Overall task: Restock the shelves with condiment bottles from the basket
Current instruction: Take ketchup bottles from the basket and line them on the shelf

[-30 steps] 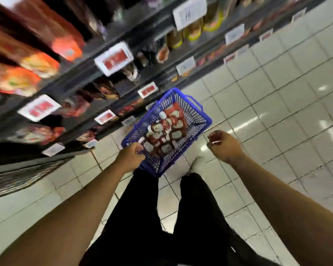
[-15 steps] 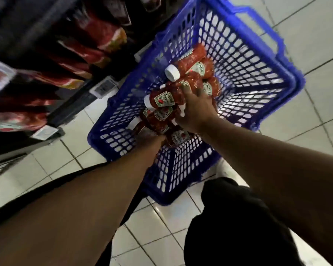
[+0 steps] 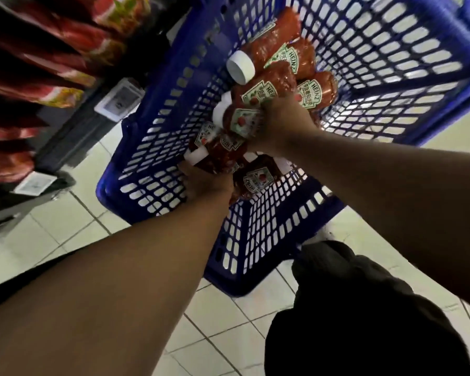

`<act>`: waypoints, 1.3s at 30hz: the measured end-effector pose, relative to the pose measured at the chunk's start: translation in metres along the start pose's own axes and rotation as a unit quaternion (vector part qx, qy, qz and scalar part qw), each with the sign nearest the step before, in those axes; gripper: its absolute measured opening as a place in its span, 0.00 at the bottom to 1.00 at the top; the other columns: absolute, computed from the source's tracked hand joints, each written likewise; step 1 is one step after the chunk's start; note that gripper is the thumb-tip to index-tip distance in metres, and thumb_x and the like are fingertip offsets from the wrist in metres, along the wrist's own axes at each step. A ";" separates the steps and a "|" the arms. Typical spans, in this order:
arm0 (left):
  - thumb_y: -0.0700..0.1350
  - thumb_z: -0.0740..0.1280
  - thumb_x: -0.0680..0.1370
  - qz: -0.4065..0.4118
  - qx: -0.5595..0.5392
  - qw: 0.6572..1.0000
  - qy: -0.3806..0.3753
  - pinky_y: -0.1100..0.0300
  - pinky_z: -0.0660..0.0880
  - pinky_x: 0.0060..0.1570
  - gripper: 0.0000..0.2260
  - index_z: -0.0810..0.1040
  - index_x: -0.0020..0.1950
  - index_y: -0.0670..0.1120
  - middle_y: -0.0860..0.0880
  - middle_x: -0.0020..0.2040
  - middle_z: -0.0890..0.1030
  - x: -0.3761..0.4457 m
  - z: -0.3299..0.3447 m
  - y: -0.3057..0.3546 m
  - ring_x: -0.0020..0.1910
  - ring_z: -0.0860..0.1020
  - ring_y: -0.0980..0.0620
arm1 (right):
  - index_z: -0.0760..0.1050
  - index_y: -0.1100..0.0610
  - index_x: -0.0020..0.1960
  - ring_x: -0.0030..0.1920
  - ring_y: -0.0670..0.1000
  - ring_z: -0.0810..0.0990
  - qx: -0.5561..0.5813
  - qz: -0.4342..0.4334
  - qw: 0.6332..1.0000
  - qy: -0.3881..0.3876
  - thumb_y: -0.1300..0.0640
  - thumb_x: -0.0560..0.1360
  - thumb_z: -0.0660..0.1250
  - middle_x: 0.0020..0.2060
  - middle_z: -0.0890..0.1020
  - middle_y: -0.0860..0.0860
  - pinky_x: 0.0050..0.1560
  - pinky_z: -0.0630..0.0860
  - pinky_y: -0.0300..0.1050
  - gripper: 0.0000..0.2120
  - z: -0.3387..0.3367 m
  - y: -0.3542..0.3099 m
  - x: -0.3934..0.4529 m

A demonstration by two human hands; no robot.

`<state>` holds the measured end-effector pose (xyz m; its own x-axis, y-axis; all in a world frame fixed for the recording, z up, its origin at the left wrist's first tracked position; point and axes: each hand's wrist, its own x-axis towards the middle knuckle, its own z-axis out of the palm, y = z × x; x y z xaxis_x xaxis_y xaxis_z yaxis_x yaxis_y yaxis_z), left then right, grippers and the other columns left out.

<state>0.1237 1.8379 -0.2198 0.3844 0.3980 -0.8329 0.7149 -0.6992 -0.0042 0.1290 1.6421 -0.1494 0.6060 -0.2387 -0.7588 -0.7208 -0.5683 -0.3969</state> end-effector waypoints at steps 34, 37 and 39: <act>0.39 0.61 0.69 0.271 -0.407 0.800 -0.349 0.52 0.77 0.41 0.16 0.77 0.54 0.36 0.38 0.42 0.81 -0.690 -0.375 0.100 0.42 0.80 0.40 | 0.77 0.56 0.59 0.42 0.50 0.84 0.461 -0.210 0.859 0.071 0.66 0.67 0.79 0.46 0.86 0.51 0.34 0.80 0.41 0.23 -0.461 -0.120 -0.534; 0.39 0.62 0.67 0.334 -0.433 0.761 -0.348 0.51 0.76 0.42 0.15 0.83 0.48 0.38 0.38 0.40 0.82 -0.730 -0.409 0.108 0.38 0.80 0.40 | 0.78 0.55 0.56 0.46 0.53 0.84 0.495 -0.299 0.810 0.093 0.61 0.63 0.82 0.47 0.85 0.53 0.47 0.82 0.48 0.24 -0.506 -0.163 -0.572; 0.39 0.62 0.67 0.368 -0.451 0.733 -0.351 0.49 0.78 0.41 0.19 0.81 0.55 0.38 0.37 0.45 0.81 -0.750 -0.433 0.113 0.38 0.80 0.39 | 0.78 0.58 0.56 0.50 0.57 0.83 0.517 -0.351 0.775 0.089 0.60 0.63 0.82 0.48 0.85 0.56 0.54 0.81 0.53 0.24 -0.525 -0.192 -0.593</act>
<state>0.1688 1.7173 0.6441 0.6909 -0.5159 -0.5065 0.6822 0.2331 0.6930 0.0844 1.4794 0.6476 0.9414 -0.3144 -0.1219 -0.0208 0.3066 -0.9516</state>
